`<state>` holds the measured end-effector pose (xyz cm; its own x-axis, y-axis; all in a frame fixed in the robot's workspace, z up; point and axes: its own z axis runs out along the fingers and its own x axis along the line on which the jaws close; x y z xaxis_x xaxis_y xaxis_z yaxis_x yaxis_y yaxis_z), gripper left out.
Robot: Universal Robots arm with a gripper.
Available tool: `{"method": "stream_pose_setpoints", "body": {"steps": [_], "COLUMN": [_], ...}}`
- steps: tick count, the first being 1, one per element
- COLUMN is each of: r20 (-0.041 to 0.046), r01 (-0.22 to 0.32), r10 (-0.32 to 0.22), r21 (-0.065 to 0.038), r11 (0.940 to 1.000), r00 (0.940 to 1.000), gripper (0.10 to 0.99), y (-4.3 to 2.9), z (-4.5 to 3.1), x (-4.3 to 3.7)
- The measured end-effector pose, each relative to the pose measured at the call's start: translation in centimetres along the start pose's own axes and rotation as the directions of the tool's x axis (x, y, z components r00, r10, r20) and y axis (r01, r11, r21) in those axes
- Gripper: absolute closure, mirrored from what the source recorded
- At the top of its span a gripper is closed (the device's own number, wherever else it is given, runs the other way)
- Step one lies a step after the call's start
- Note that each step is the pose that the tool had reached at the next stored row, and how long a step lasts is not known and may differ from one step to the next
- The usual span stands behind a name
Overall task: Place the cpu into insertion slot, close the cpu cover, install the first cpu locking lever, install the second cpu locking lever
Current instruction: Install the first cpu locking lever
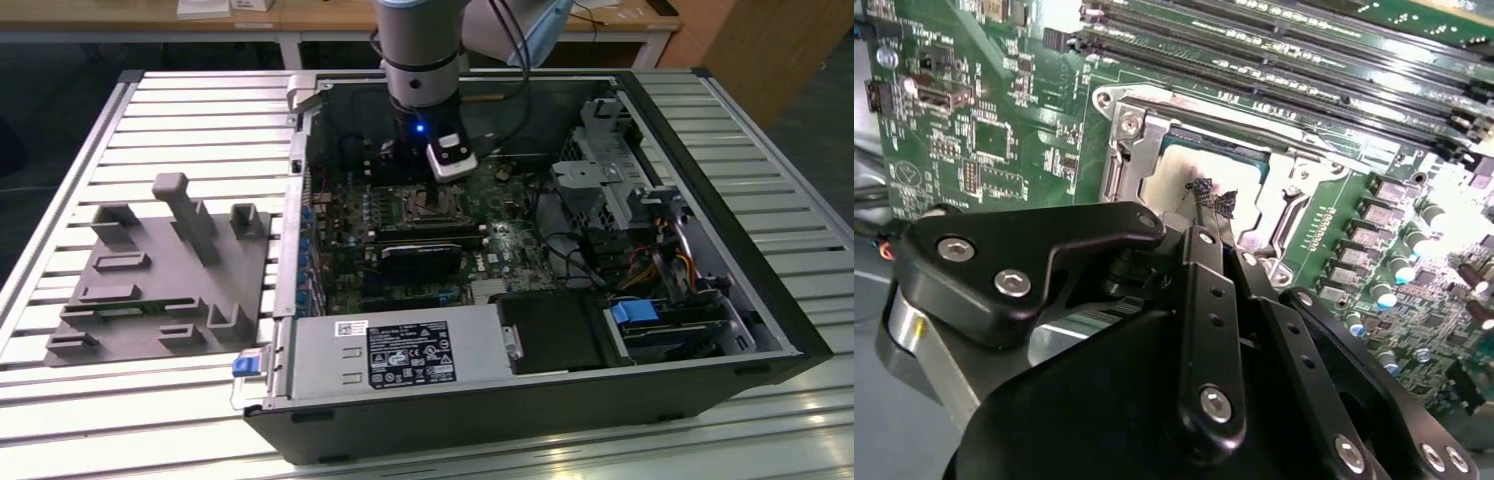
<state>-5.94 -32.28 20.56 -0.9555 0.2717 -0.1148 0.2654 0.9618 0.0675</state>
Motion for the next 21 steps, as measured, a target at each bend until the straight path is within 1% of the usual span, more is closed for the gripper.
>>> {"method": "stream_pose_setpoints", "body": {"steps": [3, 9, 15, 18, 21], "r20": [-0.0023, -0.0061, -0.0063, -0.0062, -0.0063], "r01": [0.036, 0.095, 0.099, 0.099, 0.099], "r10": [-0.036, -0.095, -0.099, -0.099, -0.099], "r21": [-0.004, -0.011, -0.012, -0.012, -0.012], "r11": [0.9993, 0.9954, 0.9950, 0.9950, 0.9950], "r00": [0.9994, 0.9954, 0.9950, 0.9950, 0.9950], "gripper": [0.980, 0.980, 0.980, 0.980, 0.980], "y": [0.00, -0.06, -0.05, -0.03, 0.02], "z": [0.02, 0.11, 0.09, -0.29, -0.87], "x": [0.00, 0.01, 0.01, -0.04, -0.10]}}
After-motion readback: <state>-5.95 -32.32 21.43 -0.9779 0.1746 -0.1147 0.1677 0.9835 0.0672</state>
